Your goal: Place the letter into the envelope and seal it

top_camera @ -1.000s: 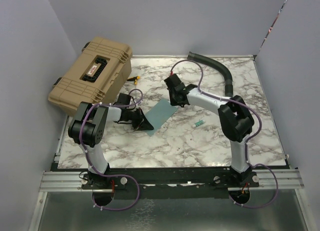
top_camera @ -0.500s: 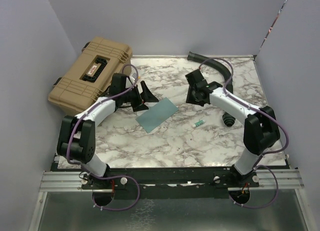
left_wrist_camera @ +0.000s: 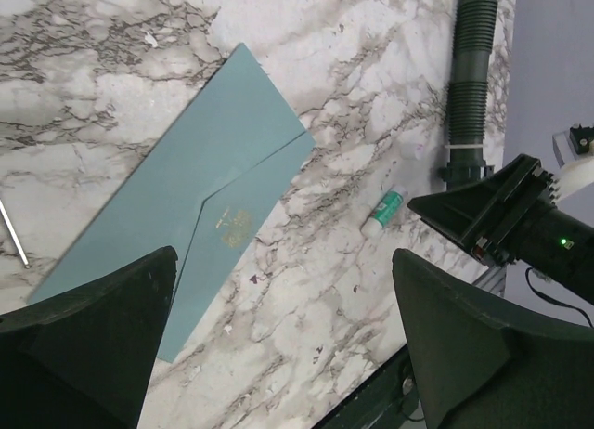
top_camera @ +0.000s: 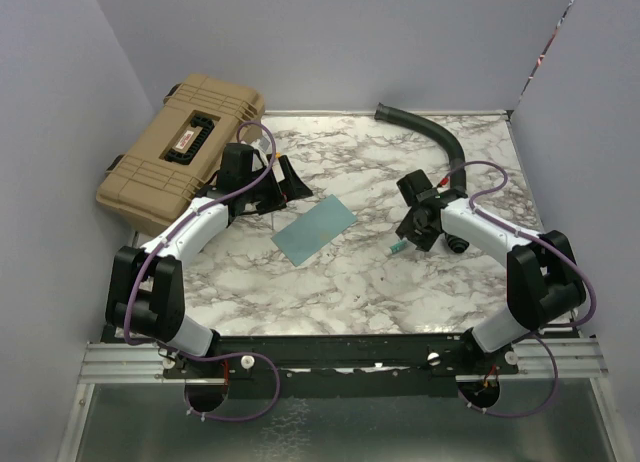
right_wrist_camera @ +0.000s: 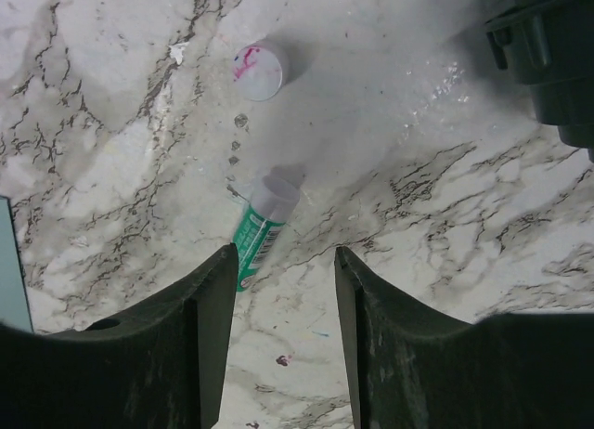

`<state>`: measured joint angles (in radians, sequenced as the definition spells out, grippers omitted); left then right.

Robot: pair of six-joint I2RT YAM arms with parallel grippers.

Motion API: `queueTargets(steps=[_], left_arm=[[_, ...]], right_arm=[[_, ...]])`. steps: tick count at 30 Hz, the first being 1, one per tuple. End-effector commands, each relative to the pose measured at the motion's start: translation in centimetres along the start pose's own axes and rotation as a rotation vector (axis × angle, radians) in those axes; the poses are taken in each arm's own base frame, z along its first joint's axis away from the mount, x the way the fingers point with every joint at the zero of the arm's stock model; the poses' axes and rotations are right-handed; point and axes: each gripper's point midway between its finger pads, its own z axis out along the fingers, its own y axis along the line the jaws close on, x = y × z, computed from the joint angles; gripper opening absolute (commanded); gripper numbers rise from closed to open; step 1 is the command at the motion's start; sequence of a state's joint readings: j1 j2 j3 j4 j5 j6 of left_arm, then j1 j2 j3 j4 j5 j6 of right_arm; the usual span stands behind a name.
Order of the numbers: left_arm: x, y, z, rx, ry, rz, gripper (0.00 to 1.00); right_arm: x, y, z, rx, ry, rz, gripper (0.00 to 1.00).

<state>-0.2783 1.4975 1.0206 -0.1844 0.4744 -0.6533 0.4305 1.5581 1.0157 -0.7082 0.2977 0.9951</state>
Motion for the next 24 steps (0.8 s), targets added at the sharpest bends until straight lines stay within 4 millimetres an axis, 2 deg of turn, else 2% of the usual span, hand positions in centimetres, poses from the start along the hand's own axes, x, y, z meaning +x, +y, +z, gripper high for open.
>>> queueTargets(steps=[1,10,15,20,22,24], left_arm=[[-1.1,-0.1,-0.9,-0.035,-0.060,0.038,0.99],[-0.2,0.6,-0.6,-0.042,-0.034,0.014,0.99],[-0.1,0.3,-0.5,-0.029,-0.023,0.014,0.99],[0.5,-0.7,-0.3,0.017,0.013,0.033,0.99],[0.8,-1.7,-0.1,0.041,0.029,0.055,0.99],[1.7,-3.4,0.3,0.089,0.062,0.085,0.99]], right_arm=[[0.7,0.8,1.4,0.010,0.017,0.170,0.49],[1.0,1.1,3.8,0.062,0.048,0.215,0.42],[1.0,1.3,4.1,0.052,0.052,0.207,0.28],[0.0,3.0,2.9,-0.063,0.027,0.165,0.01],[-0.8,4.2,1.6,-0.135,0.006,0.147,0.00],[-1.7,6.1,-0.1,-0.261,-0.017,0.106,0.00]])
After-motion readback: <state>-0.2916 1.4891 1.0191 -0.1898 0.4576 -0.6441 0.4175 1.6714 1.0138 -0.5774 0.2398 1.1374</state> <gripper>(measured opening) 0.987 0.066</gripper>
